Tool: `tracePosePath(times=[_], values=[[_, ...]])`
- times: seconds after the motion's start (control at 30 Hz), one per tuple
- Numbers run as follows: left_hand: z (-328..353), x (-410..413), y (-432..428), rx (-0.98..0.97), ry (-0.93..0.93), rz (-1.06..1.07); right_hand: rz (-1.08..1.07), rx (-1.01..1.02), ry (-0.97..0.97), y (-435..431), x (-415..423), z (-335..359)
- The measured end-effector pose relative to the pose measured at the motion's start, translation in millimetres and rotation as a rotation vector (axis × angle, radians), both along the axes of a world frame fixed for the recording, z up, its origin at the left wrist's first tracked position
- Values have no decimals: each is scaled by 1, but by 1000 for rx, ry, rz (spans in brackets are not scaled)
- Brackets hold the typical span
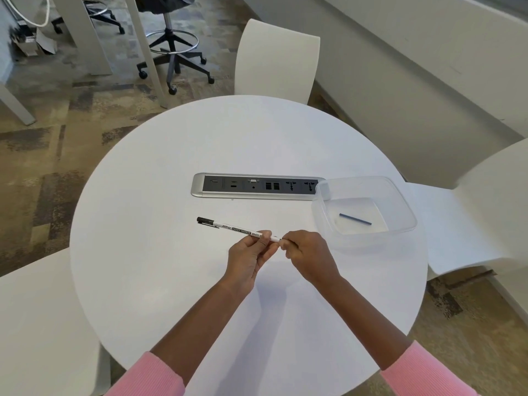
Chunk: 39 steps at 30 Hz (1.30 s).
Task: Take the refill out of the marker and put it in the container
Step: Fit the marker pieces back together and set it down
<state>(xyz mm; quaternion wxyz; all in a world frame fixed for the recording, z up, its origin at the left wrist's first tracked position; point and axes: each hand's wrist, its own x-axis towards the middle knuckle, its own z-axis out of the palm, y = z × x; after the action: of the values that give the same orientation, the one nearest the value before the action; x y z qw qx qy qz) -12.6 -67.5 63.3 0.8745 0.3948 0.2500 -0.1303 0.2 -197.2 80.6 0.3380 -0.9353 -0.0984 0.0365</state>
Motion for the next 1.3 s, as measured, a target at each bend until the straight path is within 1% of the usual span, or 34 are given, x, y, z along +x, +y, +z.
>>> tracePosePath(times=[0.17,0.23,0.3,0.37,0.4,0.43,0.5,0.63,0.7,0.83,0.9,0.97,1.07,1.17,1.23,1.3], values=[[-2,1,-1,116,-79,-65,-180,344,477,-1,8,9],[-1,1,-1,180,-134,-107,-215,472,703,-7,13,12],[2,2,-2,203,-188,-130,-242,668,945,-14,17,13],[5,4,-3,216,-212,-133,-281,853,1089,-19,19,13],[7,5,-4,222,-212,-128,-294,909,1102,-20,19,12],[7,7,-5,225,-209,-123,-296,933,1084,-21,19,11],[9,9,-6,219,-191,-106,-254,893,988,-20,18,13],[11,13,-6,179,-148,-52,-176,704,655,-15,14,15],[12,14,-6,136,-127,-27,-146,534,437,-14,10,14],[16,12,-6,75,-97,-4,-30,115,-19,-13,3,13],[18,12,-7,51,-79,9,27,-17,-194,-12,1,13],[20,11,-8,44,-75,17,77,-96,-327,-11,-1,13],[23,9,-10,48,-96,19,92,-135,-430,-12,-2,16],[25,9,-11,49,-108,30,67,-90,-431,-10,0,18],[25,8,-11,50,-111,37,15,5,-365,-7,0,18],[25,8,-12,68,-118,32,-58,114,-231,-5,0,18]])
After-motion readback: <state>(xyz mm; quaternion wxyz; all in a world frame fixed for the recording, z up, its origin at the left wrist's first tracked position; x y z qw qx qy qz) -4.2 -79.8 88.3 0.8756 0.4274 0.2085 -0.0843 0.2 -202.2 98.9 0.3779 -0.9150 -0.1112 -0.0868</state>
